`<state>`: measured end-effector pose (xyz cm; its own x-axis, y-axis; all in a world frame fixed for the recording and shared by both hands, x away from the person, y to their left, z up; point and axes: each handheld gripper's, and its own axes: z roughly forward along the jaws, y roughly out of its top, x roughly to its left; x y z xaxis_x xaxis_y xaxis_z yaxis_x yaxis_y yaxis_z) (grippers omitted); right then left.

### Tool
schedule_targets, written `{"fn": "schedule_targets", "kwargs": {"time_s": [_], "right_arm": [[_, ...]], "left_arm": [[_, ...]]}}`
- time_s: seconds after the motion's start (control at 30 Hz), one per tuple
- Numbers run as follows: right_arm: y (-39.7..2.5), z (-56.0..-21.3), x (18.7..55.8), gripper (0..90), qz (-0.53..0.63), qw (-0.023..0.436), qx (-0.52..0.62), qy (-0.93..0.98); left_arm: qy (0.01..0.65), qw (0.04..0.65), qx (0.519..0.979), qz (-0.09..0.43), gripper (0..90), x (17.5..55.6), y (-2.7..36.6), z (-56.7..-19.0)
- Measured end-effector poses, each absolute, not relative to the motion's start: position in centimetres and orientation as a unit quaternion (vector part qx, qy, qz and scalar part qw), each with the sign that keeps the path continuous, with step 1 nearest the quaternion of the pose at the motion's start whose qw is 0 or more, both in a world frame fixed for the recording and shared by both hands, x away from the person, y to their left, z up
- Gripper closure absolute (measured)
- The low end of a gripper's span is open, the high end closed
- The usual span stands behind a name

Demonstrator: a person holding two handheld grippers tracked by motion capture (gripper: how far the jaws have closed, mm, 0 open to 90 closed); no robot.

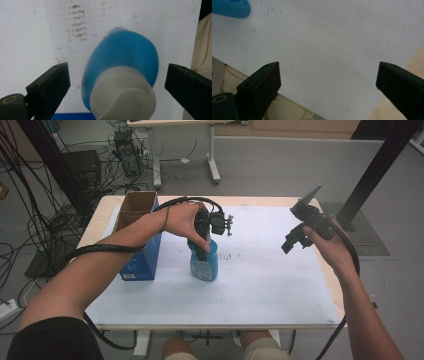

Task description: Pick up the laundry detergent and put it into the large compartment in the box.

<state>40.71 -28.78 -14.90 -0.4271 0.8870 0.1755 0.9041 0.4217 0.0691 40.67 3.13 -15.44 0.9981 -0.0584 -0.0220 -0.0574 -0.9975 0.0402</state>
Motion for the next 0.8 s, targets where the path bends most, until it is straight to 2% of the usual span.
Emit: {"fn": "schedule_targets", "kwargs": {"time_s": [0.8], "right_arm": [[-28.92, -15.23, 41.08, 6.1, -0.074, 0.058, -0.534, -0.84]], "left_arm": [[-0.035, 0.011, 0.999, -0.013, 6.6, 40.85, 2.44, -16.16]]}}
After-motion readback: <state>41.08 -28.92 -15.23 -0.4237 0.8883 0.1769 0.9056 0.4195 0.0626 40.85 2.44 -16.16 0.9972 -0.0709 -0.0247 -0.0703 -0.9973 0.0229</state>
